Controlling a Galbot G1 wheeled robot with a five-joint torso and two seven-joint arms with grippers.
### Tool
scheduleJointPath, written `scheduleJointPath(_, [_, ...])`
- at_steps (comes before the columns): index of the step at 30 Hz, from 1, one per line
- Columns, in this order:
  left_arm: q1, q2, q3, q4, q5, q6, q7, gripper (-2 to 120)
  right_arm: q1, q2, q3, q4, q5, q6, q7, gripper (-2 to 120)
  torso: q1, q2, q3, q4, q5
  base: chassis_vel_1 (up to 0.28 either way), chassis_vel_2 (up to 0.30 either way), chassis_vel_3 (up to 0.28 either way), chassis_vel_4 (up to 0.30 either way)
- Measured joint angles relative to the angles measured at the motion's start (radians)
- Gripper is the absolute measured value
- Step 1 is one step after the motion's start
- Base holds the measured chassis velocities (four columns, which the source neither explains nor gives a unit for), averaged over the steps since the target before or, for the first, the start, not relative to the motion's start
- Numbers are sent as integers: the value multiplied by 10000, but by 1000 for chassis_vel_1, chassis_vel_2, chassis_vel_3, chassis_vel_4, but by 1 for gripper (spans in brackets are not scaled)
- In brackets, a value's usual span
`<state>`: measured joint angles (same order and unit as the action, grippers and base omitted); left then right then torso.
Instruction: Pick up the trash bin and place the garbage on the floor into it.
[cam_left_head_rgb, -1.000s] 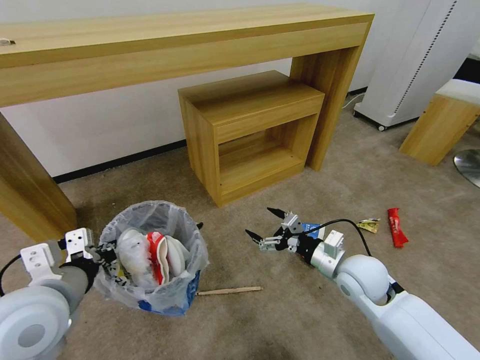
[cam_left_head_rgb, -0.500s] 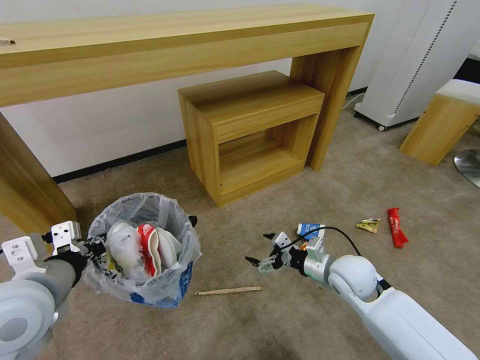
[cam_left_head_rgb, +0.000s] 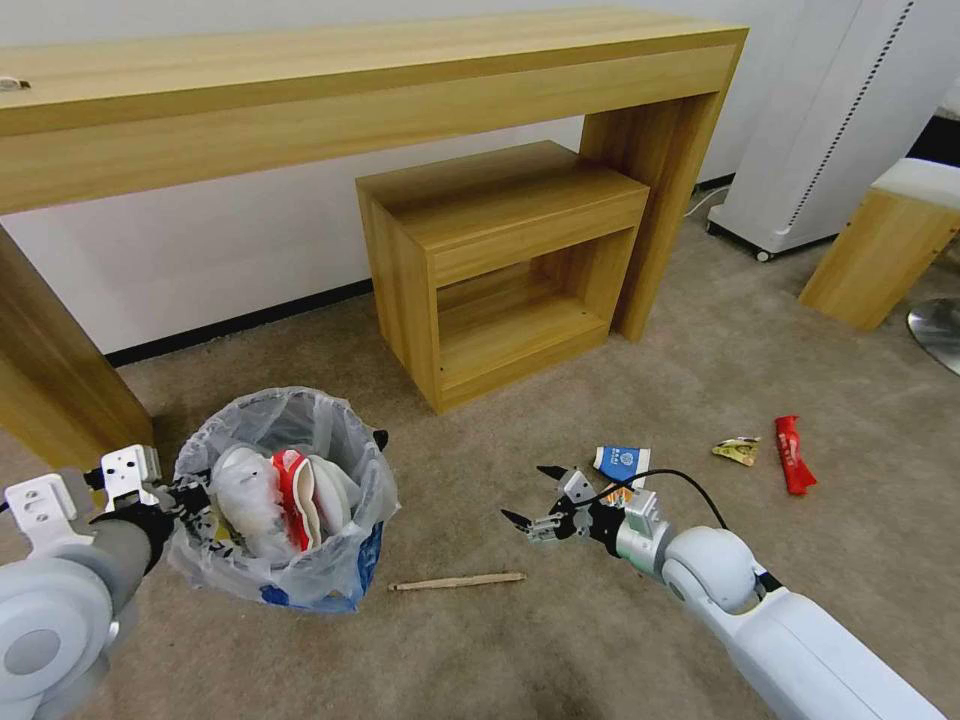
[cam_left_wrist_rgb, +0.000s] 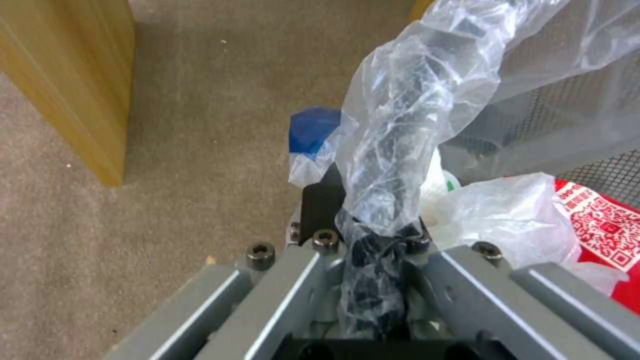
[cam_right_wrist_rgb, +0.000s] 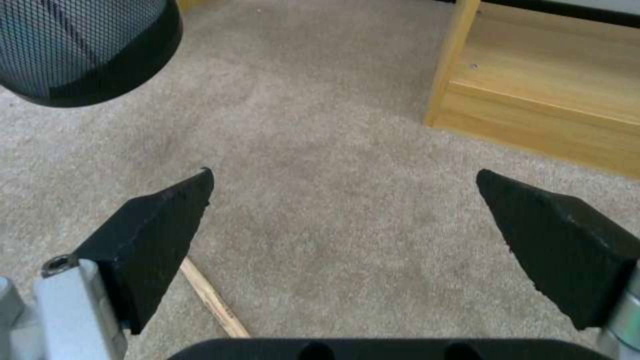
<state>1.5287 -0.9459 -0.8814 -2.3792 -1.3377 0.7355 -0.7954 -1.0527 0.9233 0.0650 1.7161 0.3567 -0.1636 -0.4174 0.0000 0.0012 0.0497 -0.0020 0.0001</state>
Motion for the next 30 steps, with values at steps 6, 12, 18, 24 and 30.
scheduleJointPath(6, [30,-67,147,-43,109,0,20,1,198,36,-116,-349,-207,144,-703,100,0,0,0,0,0,0,0,0,0])
scheduleJointPath(12, [20,-55,103,-47,115,0,31,1,625,165,-435,-662,-623,-143,-1165,100,0,0,0,-1,-1,0,0,0,0])
scheduleJointPath(18, [-99,-179,101,-42,103,-1,56,1,1761,257,-1523,-1181,-1574,-987,-2315,100,0,0,0,0,-1,0,0,0,0])
scheduleJointPath(24, [-101,-353,134,-73,133,-1,69,1,2996,442,-2692,-1828,-1952,-1200,-2676,100,0,0,1,1,-2,0,0,0,0])
scheduleJointPath(30, [-41,-387,4,-116,138,-1,110,1,3791,794,-3521,-2519,-2210,-1027,-3246,100,0,0,1,2,-1,0,0,0,0])
